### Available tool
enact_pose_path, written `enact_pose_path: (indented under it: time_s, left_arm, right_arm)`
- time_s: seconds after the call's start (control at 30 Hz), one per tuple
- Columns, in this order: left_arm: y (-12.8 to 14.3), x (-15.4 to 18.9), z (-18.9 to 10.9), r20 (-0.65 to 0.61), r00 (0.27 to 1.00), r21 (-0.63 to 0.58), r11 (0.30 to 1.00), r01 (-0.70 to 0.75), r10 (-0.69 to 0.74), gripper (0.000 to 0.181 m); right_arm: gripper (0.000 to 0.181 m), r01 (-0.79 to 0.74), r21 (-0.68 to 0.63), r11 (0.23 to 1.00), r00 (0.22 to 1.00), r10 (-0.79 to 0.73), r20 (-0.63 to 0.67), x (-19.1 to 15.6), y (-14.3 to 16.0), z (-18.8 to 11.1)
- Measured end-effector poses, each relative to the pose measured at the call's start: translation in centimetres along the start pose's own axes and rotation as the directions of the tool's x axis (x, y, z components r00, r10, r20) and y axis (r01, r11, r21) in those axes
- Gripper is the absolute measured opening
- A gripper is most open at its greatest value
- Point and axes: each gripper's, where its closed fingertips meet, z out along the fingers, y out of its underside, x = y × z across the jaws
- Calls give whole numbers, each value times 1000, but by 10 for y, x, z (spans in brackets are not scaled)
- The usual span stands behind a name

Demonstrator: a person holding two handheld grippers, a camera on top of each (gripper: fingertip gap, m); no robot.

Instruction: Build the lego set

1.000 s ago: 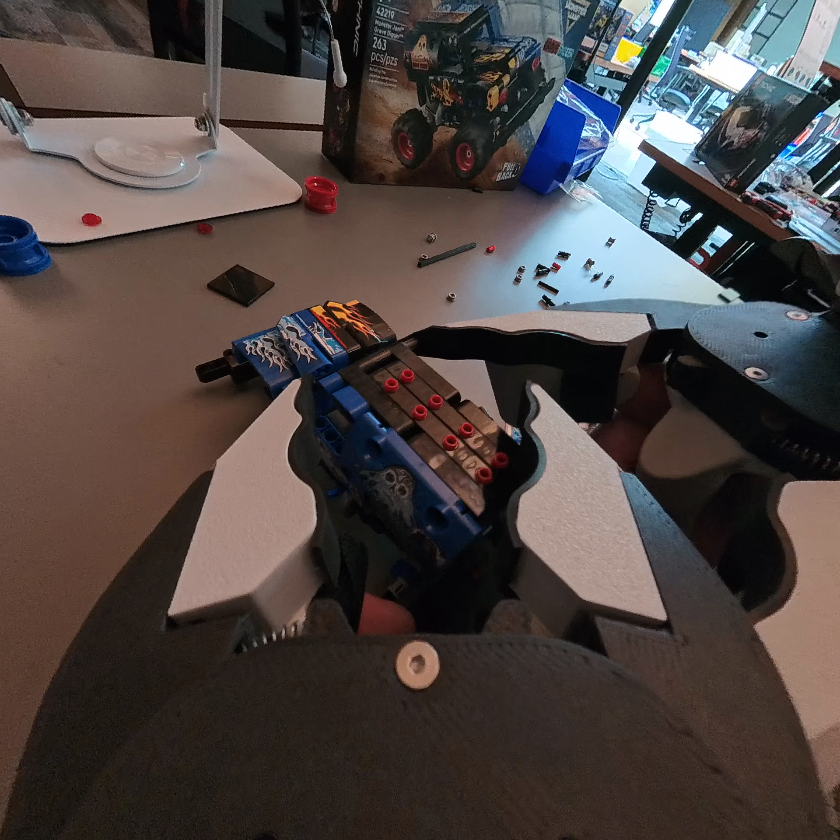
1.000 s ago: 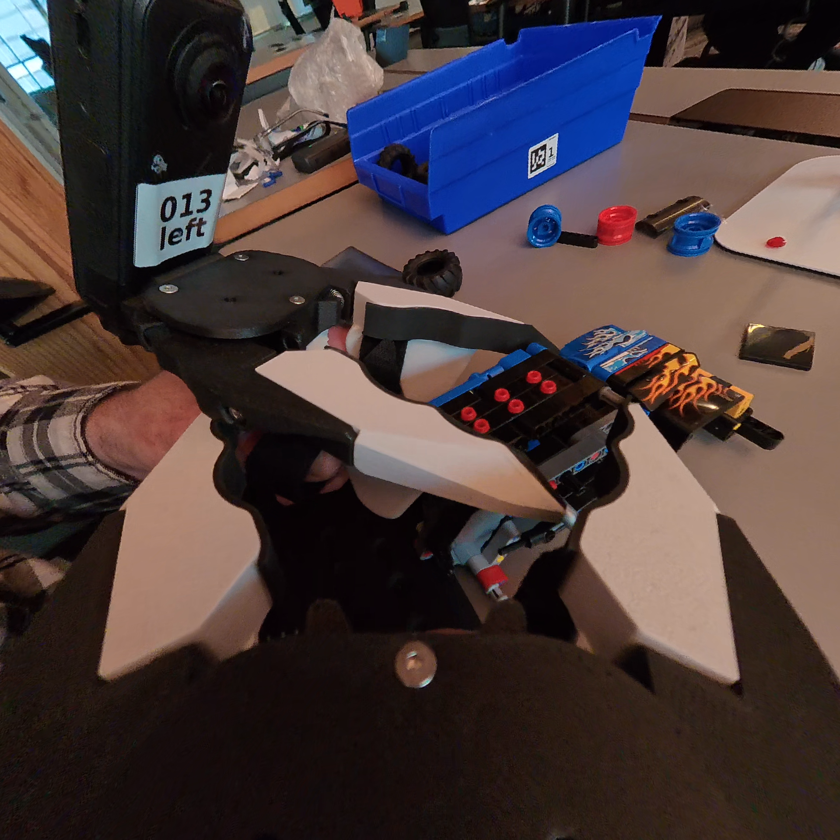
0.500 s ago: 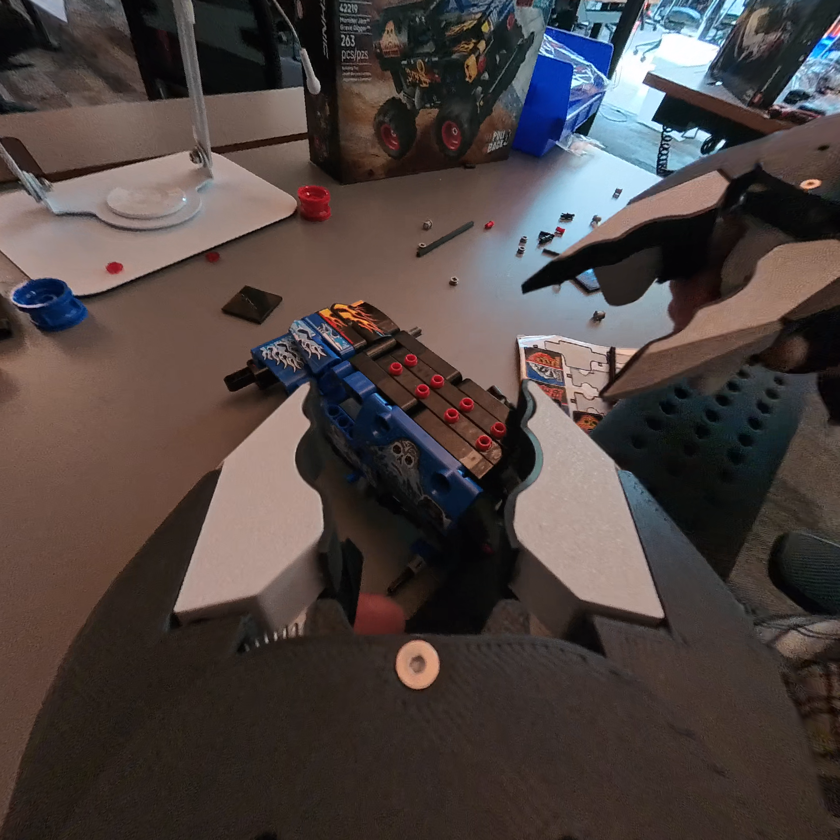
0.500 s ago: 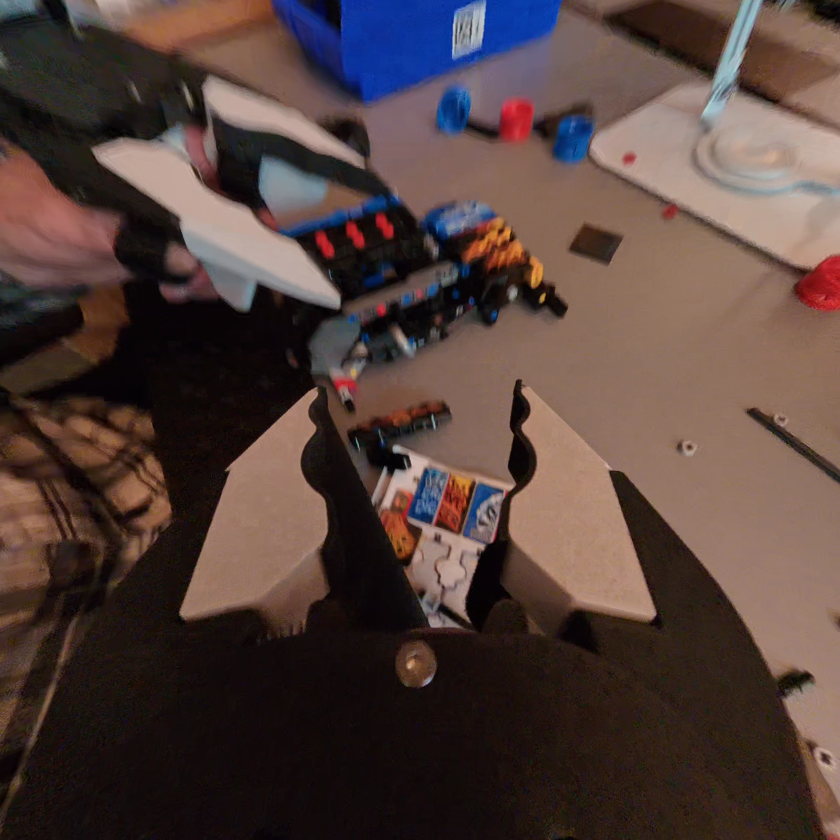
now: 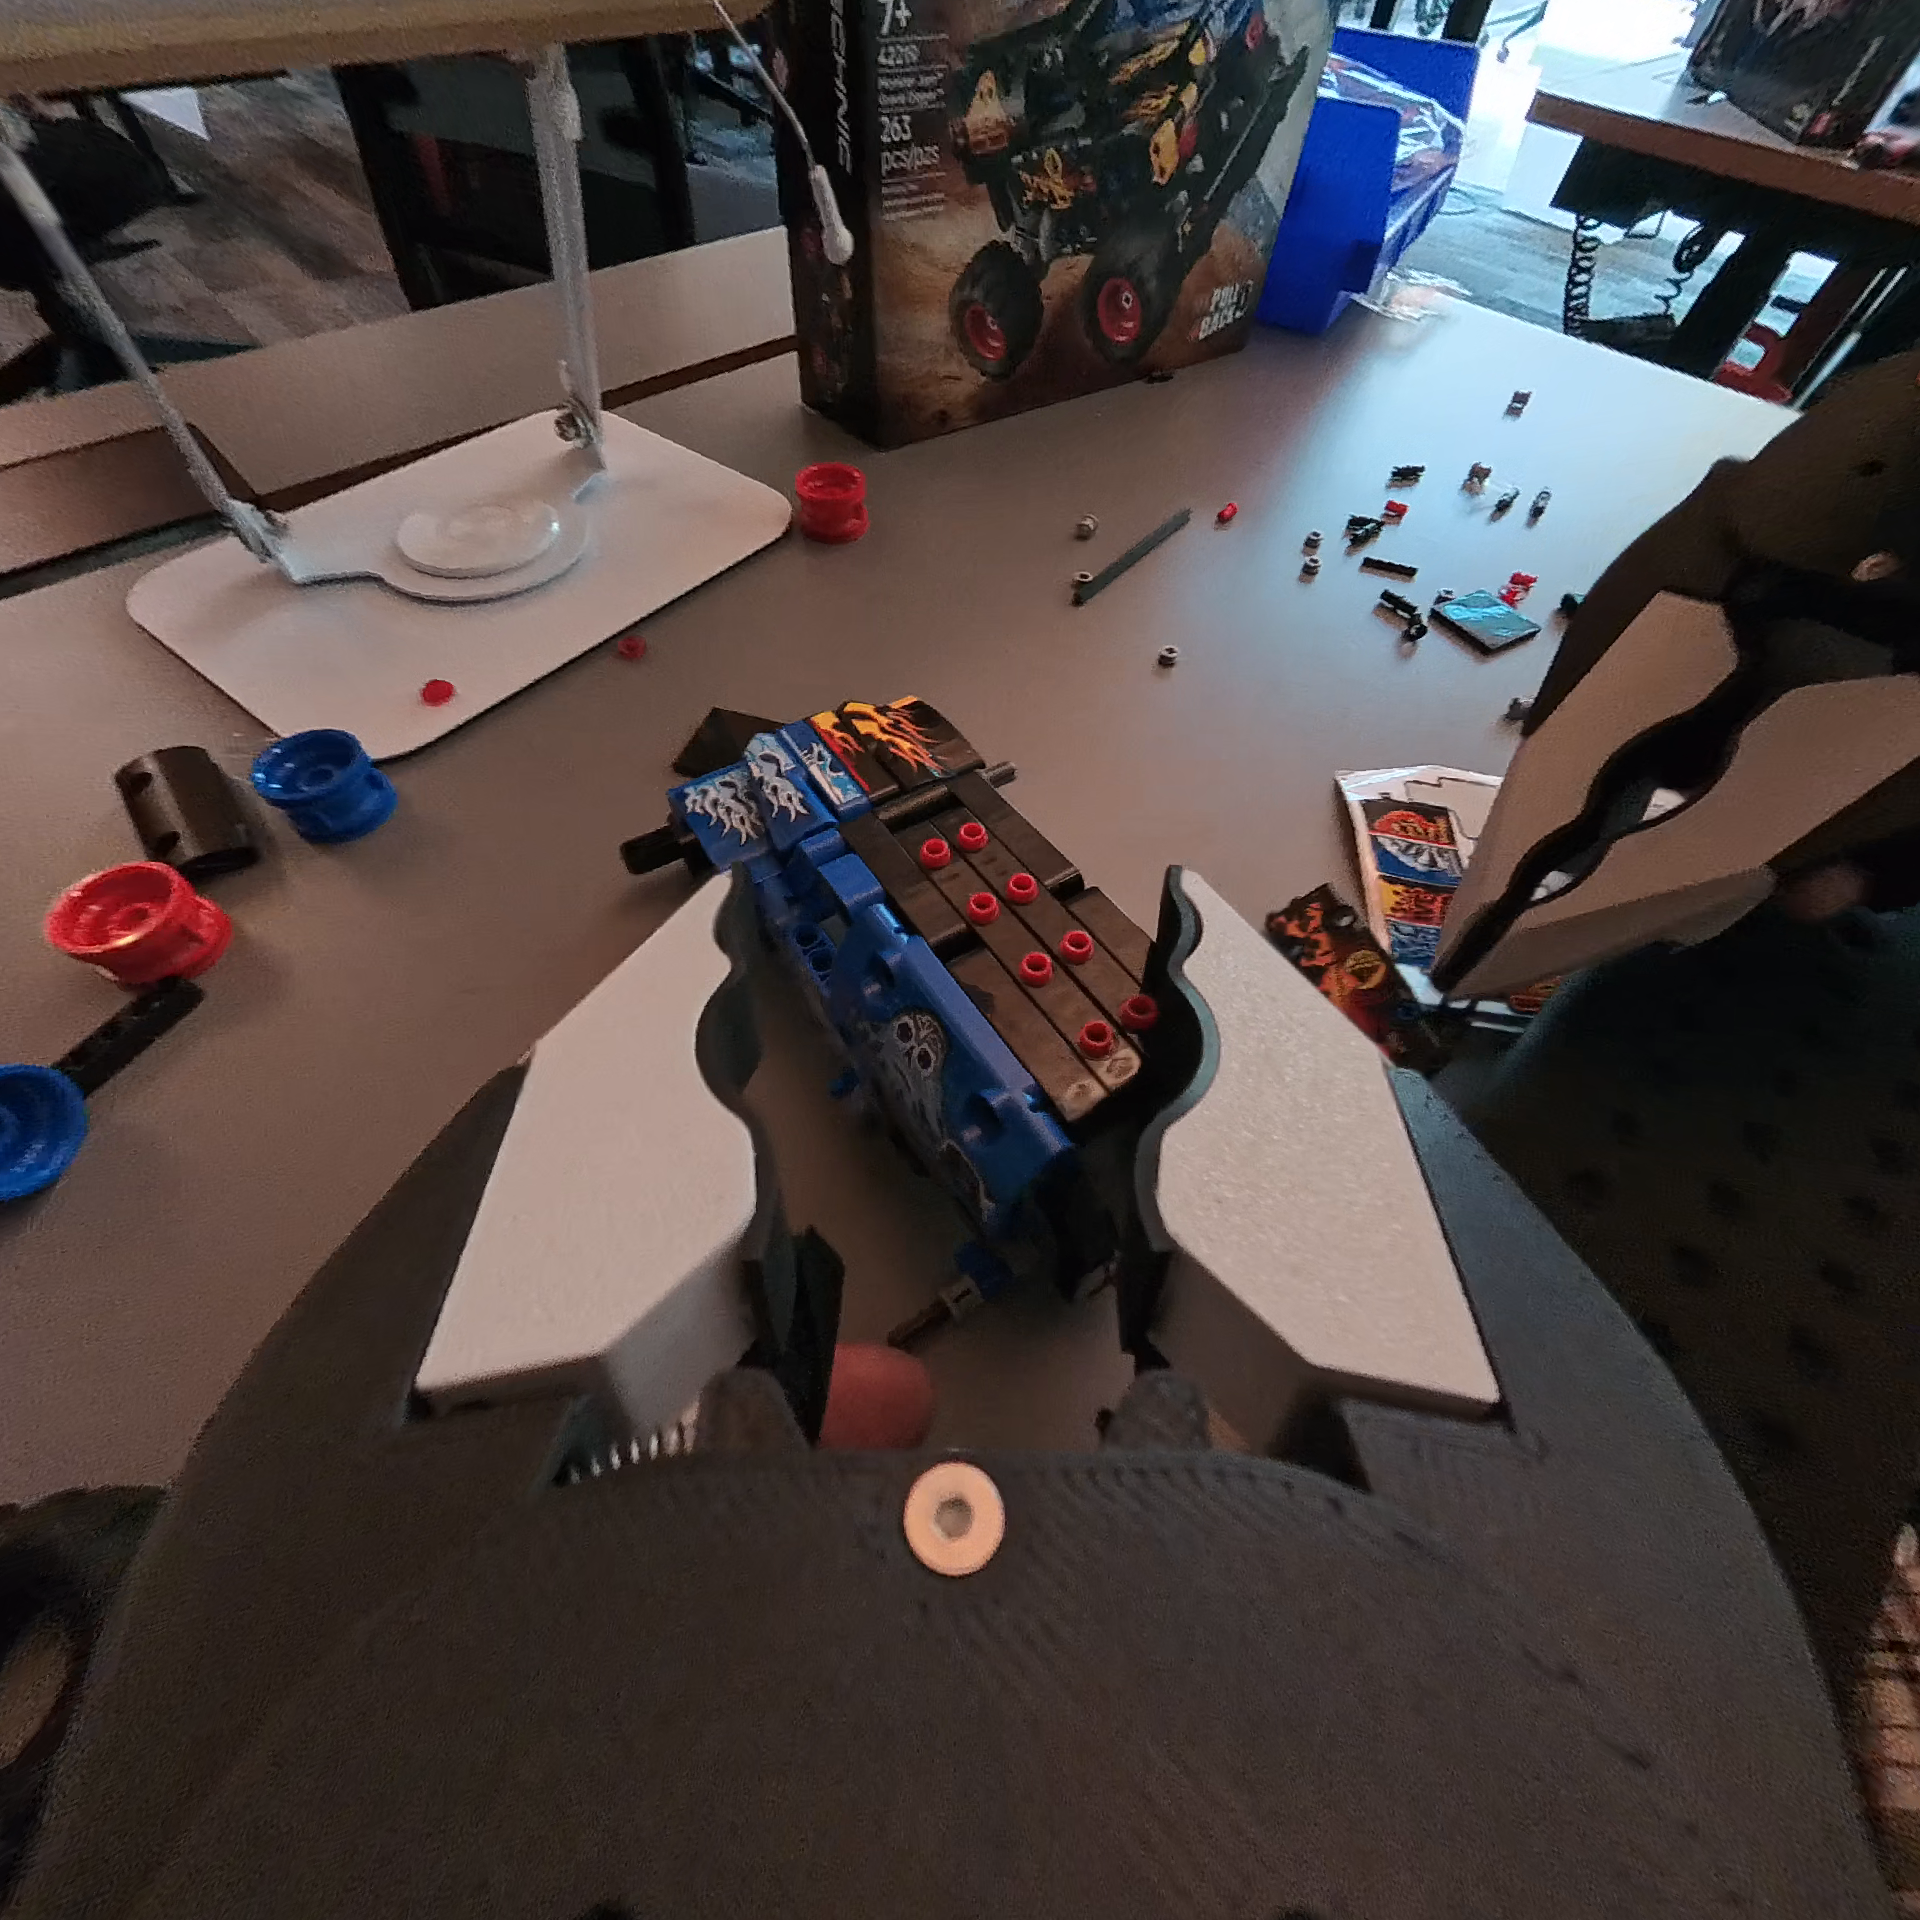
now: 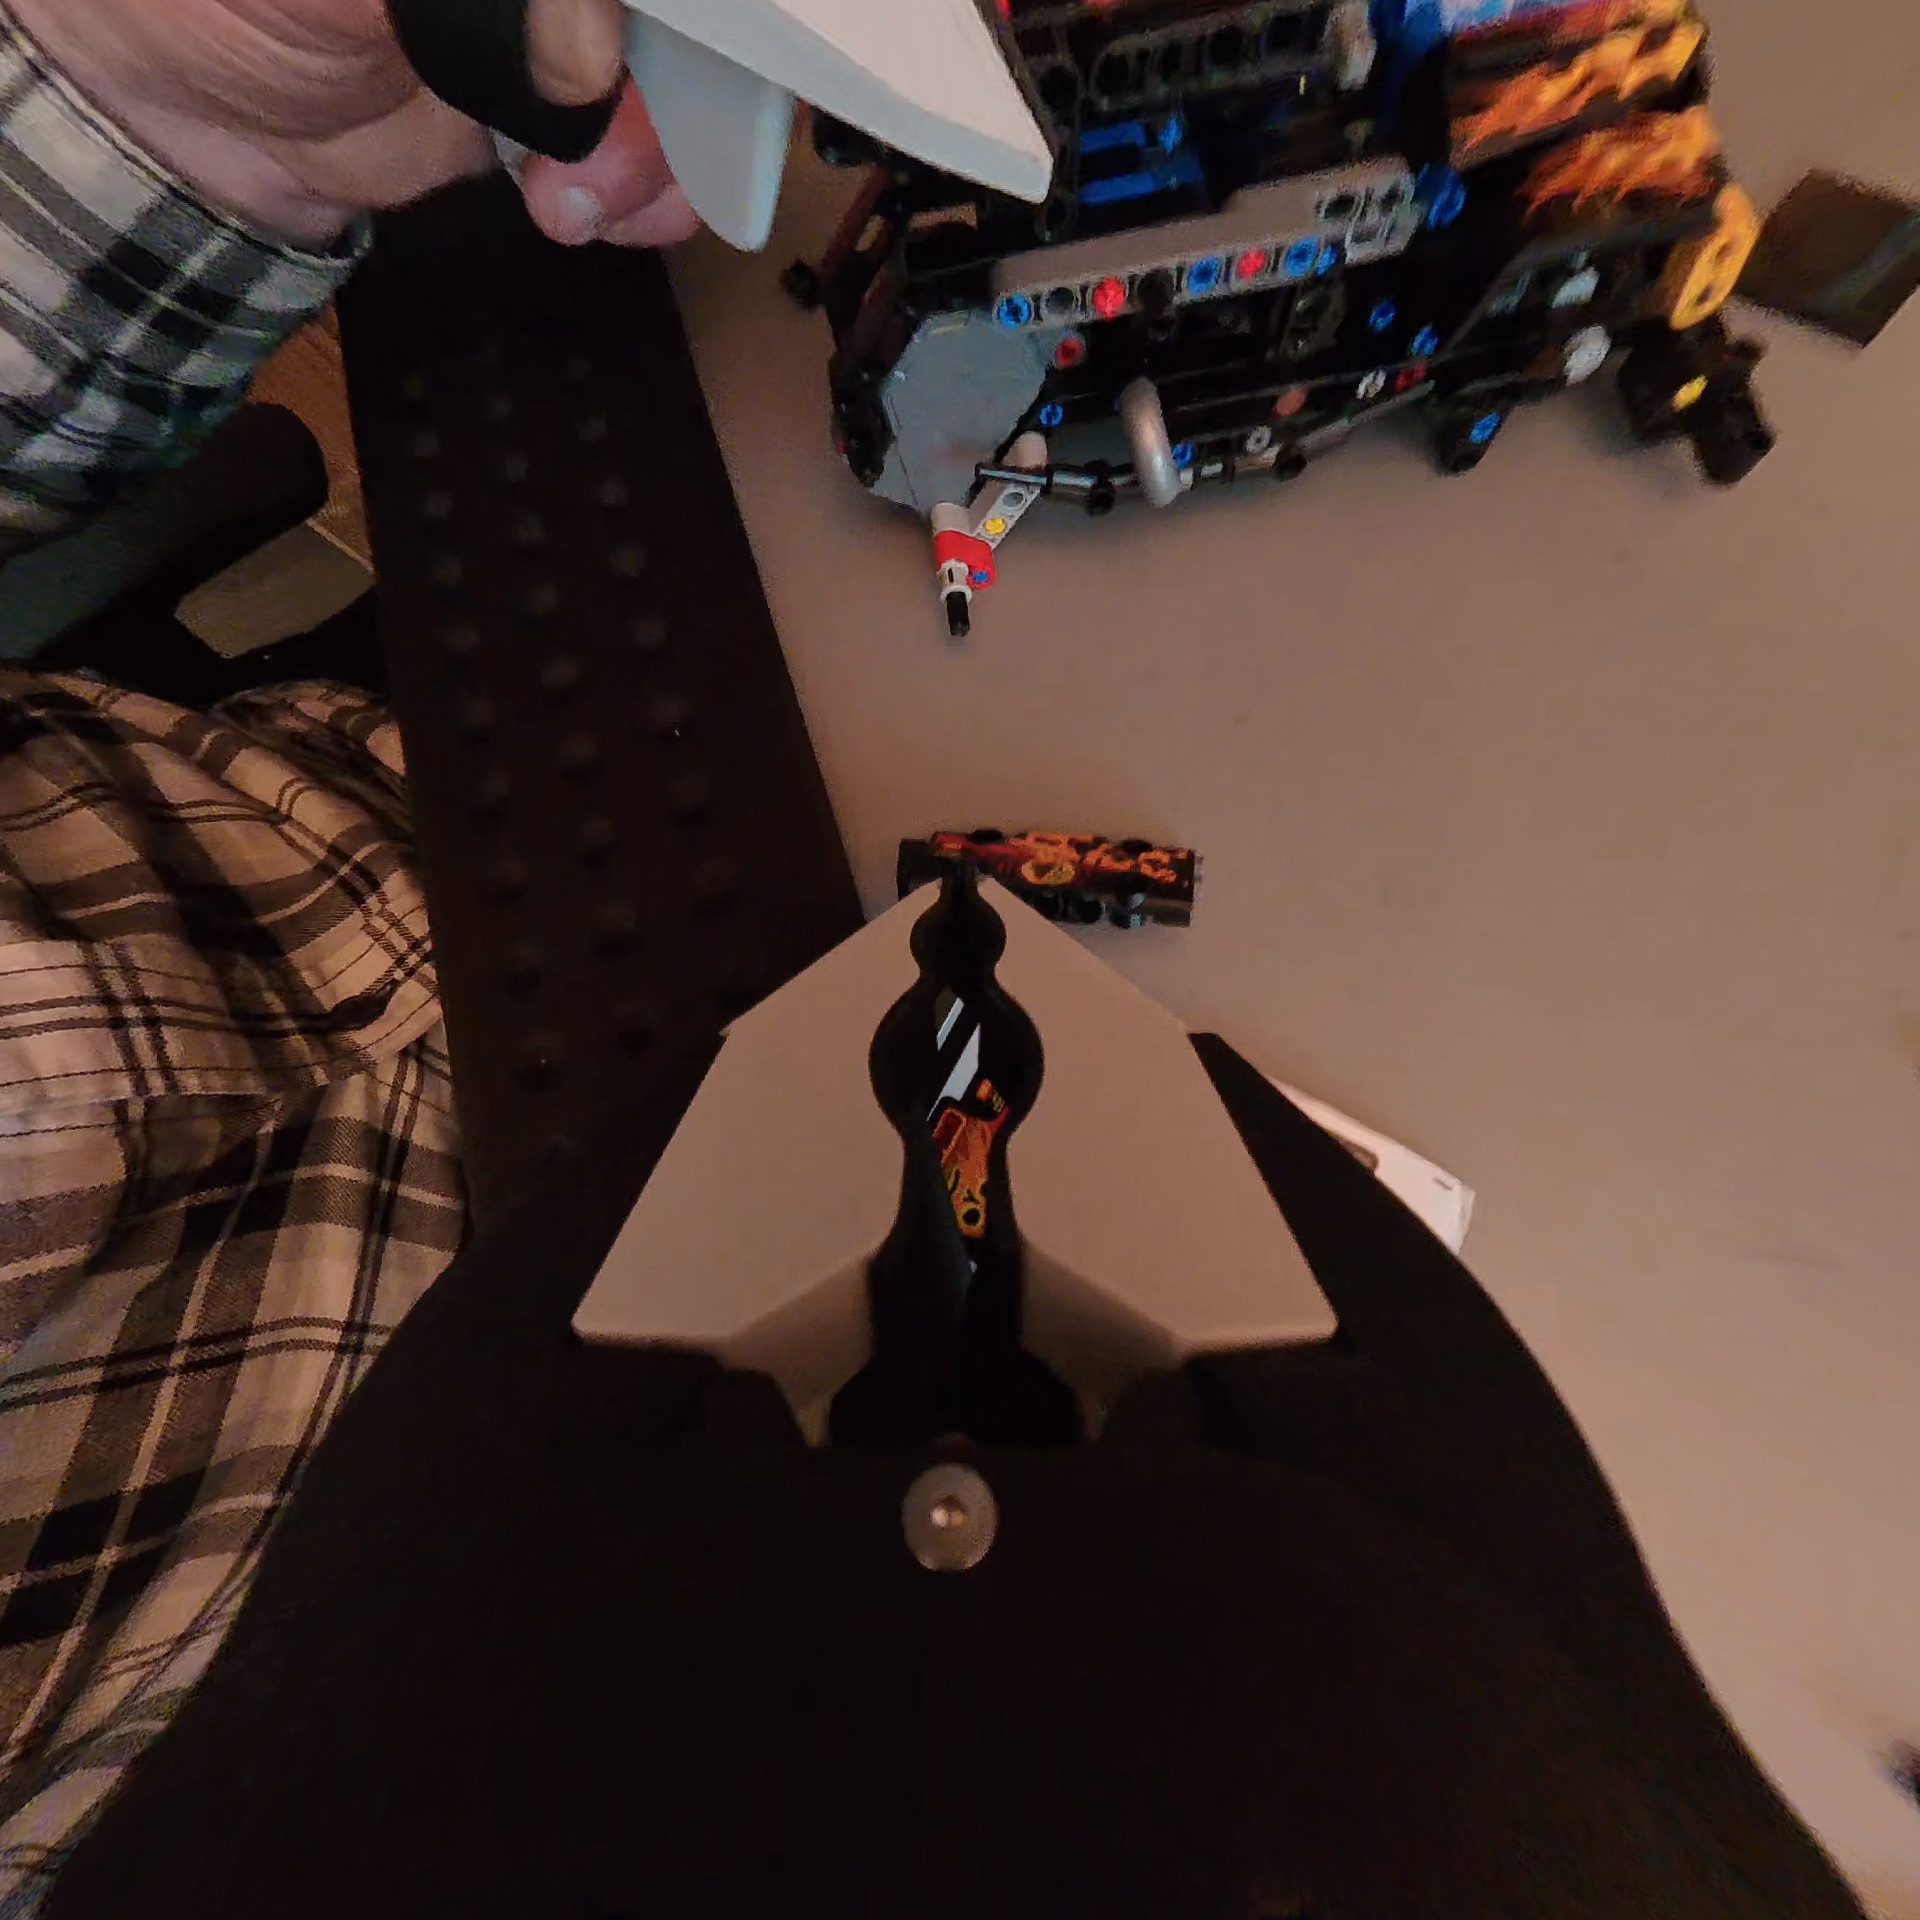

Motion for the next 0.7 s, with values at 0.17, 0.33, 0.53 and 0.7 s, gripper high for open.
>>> enact_pose_path:
  time_s: [0.17, 0.33, 0.53, 0.7]
  left_arm:
    - [2, -19, -11, 52, 998, 0, 1000, -32, 31, 80]
    - [-2, -40, -29, 131, 991, 23, 999, -44, 40, 77]
    - [-13, -26, -54, 183, 980, 107, 989, -98, 77, 67]
    - [-6, 5, -58, 140, 982, 89, 986, -140, 127, 63]
  right_arm:
    - [0, 56, 94, 994, 998, -57, 9, -1, -20, -15]
    - [30, 34, -75, 997, 999, -34, 3, 0, 0, -4]
    - [0, 25, -51, 998, 999, -24, 30, -3, 0, 6]
    - [0, 72, 27, 997, 997, -72, 27, -7, -11, -2]
